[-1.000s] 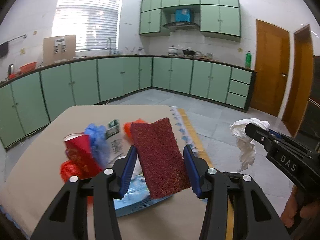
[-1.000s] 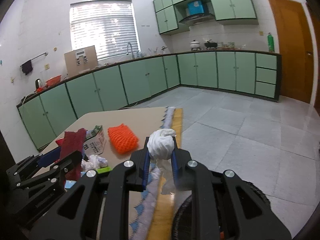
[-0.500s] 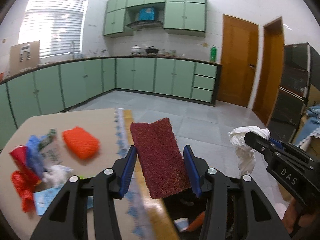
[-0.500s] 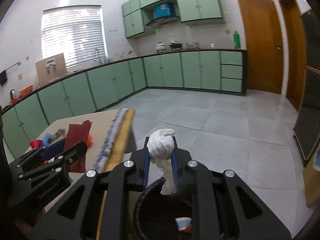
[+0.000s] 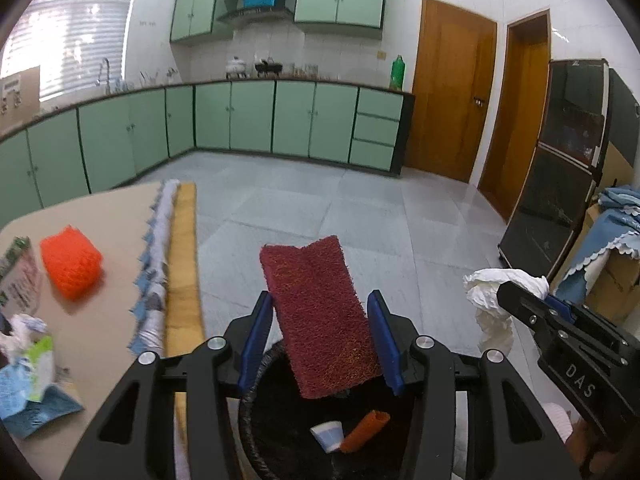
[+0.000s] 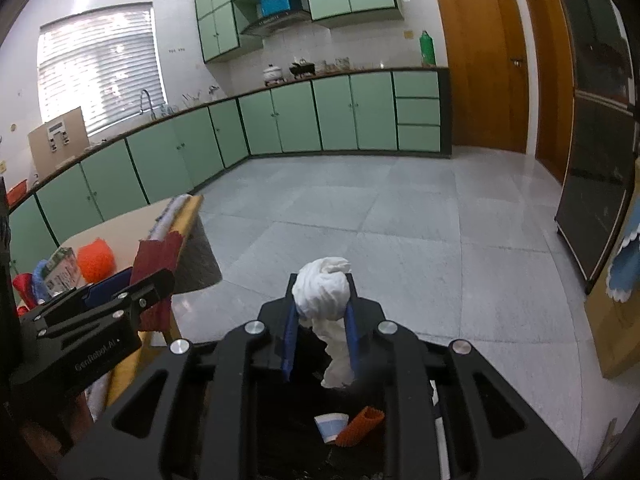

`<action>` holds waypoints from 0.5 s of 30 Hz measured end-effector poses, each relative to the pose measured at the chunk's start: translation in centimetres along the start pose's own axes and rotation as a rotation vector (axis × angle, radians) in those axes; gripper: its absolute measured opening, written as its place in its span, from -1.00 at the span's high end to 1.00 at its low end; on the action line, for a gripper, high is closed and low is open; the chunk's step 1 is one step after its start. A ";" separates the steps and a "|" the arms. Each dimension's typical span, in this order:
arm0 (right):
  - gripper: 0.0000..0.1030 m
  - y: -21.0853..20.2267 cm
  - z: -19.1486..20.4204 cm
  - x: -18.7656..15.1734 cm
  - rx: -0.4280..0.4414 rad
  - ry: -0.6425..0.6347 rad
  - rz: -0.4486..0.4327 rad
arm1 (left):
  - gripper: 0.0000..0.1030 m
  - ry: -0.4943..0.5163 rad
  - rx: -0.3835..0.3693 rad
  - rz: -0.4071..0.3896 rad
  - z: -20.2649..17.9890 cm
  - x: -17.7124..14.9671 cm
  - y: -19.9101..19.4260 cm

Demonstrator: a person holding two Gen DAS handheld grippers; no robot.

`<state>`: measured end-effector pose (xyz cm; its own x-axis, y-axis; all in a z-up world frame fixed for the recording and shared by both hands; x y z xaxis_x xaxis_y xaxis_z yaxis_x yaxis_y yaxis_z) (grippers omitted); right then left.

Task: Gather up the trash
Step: 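Carry the pad and tissue over the bin and open both grippers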

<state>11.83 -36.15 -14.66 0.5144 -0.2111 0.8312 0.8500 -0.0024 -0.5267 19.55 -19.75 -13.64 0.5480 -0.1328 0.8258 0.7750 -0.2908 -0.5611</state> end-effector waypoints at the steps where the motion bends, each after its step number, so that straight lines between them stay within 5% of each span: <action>1: 0.56 0.5 -0.2 -0.3 -0.004 0.004 0.009 | 0.05 0.003 -0.002 0.014 -0.1 -0.1 0.5; 10: -0.10 2.0 -1.1 -1.6 -0.046 0.036 0.032 | -0.26 -0.005 -0.019 0.026 0.0 0.3 1.4; 12: -0.49 1.7 -1.2 -1.3 -0.074 0.038 0.014 | -0.28 -0.019 -0.014 0.017 0.6 0.6 1.0; 15: -0.81 1.1 -1.1 -1.0 -0.126 0.044 -0.027 | -0.42 -0.047 0.016 -0.023 2.0 1.3 -0.4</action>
<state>12.10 -37.01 -16.25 0.4834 -0.2521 0.8383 0.8412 -0.1313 -0.5245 20.55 -17.88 -12.49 0.5438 -0.0810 0.8353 0.7926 -0.2776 -0.5429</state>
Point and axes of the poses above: each gripper's, at about its wrist camera, not at the fingertips, and y roughly the way its jaws point, z to its left, x to its top, the point moved 3 cm from there along y, roughly the way its jaws point, and after that the axes turned 4 degrees about x, right-handed, at the moved point
